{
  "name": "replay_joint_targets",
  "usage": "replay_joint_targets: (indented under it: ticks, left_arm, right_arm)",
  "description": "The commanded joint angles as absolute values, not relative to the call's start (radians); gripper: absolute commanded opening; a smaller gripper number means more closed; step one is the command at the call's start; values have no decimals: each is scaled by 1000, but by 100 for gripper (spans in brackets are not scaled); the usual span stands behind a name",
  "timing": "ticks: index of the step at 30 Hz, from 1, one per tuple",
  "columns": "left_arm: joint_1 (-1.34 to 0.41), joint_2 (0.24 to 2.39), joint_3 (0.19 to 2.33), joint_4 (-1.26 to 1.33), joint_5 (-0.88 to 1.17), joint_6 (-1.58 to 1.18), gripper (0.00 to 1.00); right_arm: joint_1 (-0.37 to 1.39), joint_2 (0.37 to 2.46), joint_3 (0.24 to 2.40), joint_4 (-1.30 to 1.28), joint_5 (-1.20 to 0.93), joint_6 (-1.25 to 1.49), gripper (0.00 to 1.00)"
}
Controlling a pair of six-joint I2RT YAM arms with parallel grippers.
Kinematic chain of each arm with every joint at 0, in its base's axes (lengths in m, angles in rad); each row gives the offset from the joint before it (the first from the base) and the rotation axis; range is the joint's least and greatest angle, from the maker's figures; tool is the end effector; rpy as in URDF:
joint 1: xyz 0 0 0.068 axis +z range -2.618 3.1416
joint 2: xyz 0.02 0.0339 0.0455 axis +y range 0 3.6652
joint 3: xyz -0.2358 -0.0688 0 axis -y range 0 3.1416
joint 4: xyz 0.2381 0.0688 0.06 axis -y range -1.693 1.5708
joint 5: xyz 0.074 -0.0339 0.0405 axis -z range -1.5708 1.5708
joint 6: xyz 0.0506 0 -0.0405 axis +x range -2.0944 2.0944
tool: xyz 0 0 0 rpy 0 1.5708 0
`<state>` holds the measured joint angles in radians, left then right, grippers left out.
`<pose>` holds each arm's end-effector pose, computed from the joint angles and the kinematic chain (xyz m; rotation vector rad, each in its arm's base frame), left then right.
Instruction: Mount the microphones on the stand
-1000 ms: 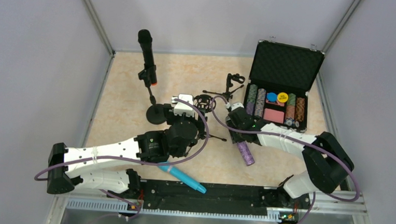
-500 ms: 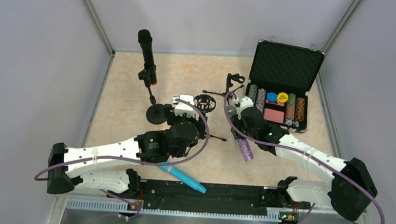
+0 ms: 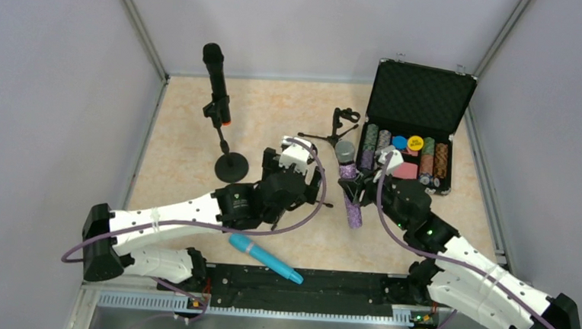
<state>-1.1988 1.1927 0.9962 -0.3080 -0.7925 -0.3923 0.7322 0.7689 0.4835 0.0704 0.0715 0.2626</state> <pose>0.1332 -0.2422 0.2921 0.3088 1.8994 -0.2404 0.1642 0.1427 0.2414 -0.3748 1.7936 0.6461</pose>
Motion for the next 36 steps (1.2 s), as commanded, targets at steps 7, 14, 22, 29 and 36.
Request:
replay_joint_targets:
  ticks: [7,14,22,29,36]
  left_arm:
    - [-938,1211,1147,-222,-135,-375,99]
    - [-715,1217,1271,-212,143,-385,99]
    - [-574,1280,1371,-154,185,-380,99]
    - [-473,1350,1295,-98,198,-333,99]
    - [-456,1368,1209,-15,186,-317,99]
  right_arm:
    - [736,644,437,291,13,255,0]
    - [736,639,441,307,6,233,0]
    - [736,693,448,379,-76,235,0]
    - [736,744,457,487,-105,232,0]
    - [736,864,510,627,-177,224,0]
